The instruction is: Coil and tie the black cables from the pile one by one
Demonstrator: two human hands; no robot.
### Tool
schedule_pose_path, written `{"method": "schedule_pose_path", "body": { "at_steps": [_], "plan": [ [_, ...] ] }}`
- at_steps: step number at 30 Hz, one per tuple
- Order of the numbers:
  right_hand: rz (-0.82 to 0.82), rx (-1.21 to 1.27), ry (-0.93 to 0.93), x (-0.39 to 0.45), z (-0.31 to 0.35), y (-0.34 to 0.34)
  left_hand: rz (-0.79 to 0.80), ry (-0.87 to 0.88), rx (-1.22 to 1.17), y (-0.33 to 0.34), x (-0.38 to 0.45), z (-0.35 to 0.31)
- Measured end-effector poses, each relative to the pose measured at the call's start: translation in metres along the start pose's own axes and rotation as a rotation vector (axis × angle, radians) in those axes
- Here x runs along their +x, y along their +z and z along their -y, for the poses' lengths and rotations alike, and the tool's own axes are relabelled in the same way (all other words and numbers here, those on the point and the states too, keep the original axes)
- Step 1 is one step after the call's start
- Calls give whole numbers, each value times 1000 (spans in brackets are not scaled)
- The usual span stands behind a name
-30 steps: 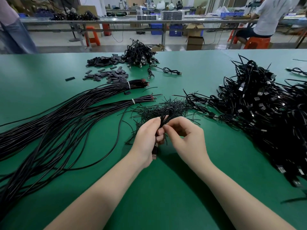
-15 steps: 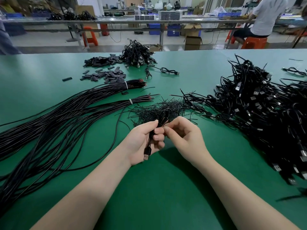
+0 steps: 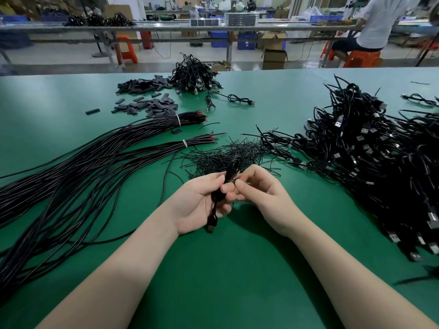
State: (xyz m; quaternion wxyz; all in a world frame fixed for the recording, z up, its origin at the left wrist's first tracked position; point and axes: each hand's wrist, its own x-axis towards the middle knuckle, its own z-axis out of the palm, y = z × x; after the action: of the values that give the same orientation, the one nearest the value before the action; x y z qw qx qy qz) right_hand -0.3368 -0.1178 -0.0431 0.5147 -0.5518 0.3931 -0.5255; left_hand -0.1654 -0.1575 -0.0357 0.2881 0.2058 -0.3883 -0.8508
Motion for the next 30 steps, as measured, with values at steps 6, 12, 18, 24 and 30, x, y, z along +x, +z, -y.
{"method": "schedule_pose_path", "body": {
  "at_steps": [6,12,18,24,30],
  "plan": [
    [-50,-1,5,2,-4,2,-58,28,33,1,1,2],
    [-35,161,98,5,-5,-4,-36,84,42,1,0,4],
    [-28,339,133,6,-2,-5,-17,102,27,3,1,8],
    [-246,151,124,6,-6,3,-99,139,12,3,5,11],
    [-327,102,96,6,0,5,-231,235,179,10,9,14]
  ]
}}
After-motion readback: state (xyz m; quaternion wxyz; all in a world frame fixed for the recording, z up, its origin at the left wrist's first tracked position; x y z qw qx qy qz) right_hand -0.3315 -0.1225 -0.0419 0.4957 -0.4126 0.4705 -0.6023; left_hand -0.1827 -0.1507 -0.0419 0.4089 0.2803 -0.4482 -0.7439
